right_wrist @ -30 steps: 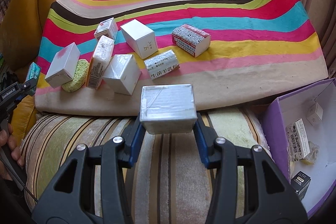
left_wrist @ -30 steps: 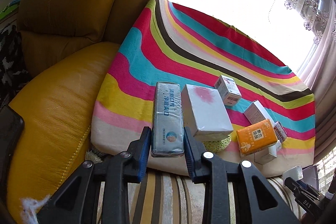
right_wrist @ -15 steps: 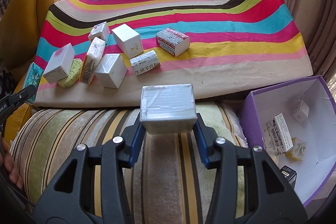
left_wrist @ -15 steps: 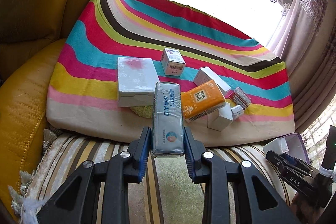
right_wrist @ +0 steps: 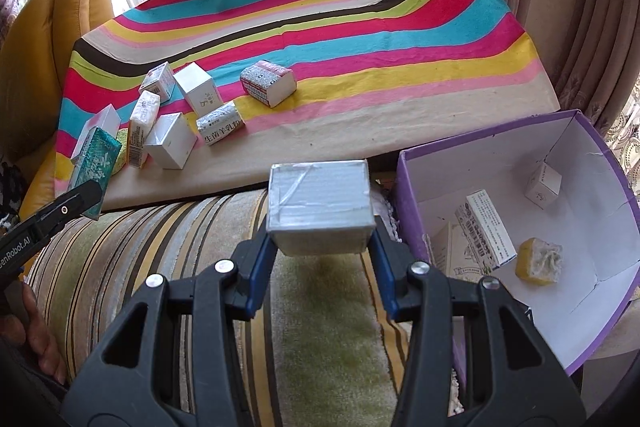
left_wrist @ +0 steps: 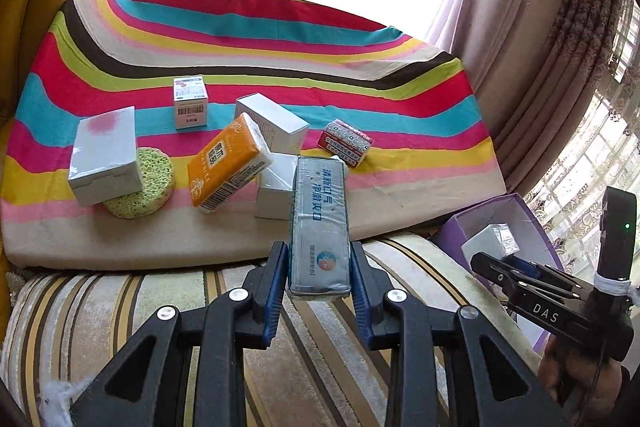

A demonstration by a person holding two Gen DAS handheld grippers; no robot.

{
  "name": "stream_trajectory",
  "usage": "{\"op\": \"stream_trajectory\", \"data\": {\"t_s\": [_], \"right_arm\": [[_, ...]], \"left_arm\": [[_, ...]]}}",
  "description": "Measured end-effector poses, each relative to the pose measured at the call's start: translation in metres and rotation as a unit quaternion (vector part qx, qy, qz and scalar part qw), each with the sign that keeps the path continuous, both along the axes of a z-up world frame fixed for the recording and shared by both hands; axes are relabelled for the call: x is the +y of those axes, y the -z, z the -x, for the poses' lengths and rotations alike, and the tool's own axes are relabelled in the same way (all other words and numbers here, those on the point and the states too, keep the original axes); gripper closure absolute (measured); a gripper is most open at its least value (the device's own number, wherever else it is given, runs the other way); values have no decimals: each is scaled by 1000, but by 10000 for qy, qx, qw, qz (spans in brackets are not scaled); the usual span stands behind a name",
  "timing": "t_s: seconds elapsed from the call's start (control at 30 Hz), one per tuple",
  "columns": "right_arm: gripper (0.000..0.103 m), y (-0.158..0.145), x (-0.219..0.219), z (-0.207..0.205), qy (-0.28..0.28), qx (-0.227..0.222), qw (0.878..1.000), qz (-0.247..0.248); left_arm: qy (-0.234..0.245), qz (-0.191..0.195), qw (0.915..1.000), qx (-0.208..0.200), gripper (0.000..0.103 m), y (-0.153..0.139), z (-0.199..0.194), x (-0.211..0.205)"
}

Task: Organize objects
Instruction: 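Carry both held boxes over the purple box, then open both grippers to drop the boxes into the purple box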

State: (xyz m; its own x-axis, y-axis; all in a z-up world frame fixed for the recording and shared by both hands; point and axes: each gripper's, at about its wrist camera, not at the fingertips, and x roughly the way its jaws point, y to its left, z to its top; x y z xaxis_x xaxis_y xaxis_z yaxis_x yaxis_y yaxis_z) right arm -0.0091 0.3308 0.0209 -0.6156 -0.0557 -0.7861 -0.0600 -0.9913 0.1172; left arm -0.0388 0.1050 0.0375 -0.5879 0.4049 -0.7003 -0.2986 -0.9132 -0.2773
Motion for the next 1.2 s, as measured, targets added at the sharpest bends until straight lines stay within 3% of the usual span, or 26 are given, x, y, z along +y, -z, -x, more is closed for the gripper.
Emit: {"op": "stream_trajectory", "data": {"t_s": [0.63, 1.2], "right_arm": [[54, -3, 119, -33, 1085, 111, 9940, 26], [54, 2, 193, -63, 1784, 115, 9838, 138]], "left_arm": [[1475, 85, 9889, -166, 71, 3, -5, 108], [2530, 306, 9669, -106, 71, 2, -12, 200]]}}
